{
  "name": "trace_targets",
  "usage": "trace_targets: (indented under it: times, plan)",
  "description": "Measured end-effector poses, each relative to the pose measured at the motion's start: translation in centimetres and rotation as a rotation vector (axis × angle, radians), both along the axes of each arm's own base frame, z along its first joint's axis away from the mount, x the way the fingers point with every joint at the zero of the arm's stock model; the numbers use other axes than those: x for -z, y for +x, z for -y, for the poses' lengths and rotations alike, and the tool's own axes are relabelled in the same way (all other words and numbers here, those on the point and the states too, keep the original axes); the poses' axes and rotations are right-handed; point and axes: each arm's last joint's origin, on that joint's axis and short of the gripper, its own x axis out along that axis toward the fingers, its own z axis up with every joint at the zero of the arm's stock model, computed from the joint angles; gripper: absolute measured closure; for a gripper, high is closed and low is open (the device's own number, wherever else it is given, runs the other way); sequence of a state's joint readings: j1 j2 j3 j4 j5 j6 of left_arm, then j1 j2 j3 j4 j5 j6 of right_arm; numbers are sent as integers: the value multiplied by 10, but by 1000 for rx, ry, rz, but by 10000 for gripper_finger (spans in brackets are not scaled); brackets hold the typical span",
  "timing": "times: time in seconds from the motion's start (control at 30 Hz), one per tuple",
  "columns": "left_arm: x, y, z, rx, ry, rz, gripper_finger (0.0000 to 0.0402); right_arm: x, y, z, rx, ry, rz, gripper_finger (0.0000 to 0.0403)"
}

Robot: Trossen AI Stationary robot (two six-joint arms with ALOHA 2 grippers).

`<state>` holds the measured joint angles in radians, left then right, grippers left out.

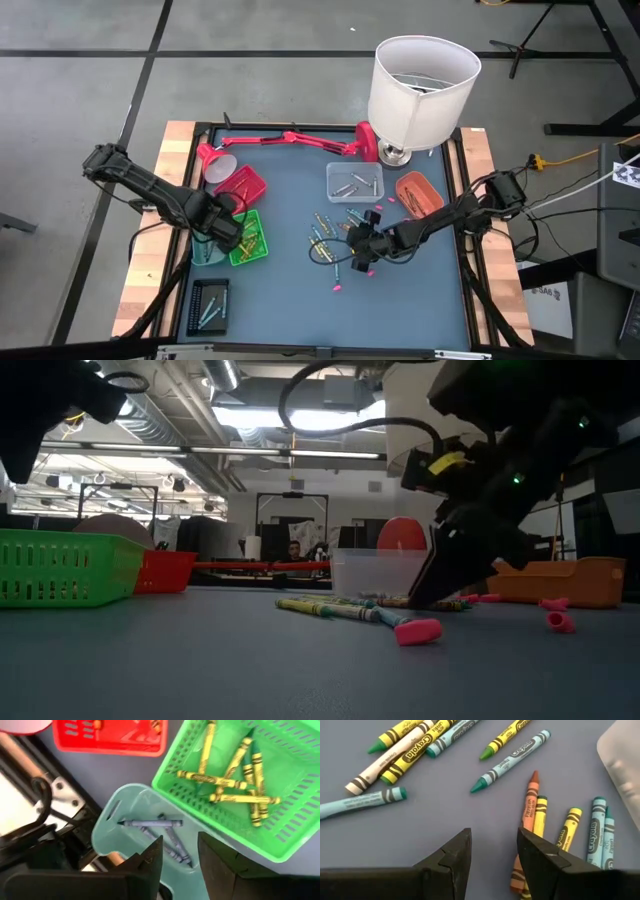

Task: Sort crayons
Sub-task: Put the brown crayon into the orange bin

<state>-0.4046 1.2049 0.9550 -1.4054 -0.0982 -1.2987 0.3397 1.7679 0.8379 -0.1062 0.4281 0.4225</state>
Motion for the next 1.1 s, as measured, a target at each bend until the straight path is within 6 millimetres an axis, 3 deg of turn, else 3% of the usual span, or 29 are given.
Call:
trace_targets:
  times: [0.23, 0.53, 1.1]
  plan:
    - [0, 2, 1, 1, -2, 28, 305, 0, 1, 3, 2, -55, 3, 246]
    - [0, 3, 1, 1, 3, 35, 305, 2, 5, 19, 21, 5, -27, 246]
    - [0, 11, 3, 18, 17, 135, 303, 2, 5, 15, -33, 154, -53, 246]
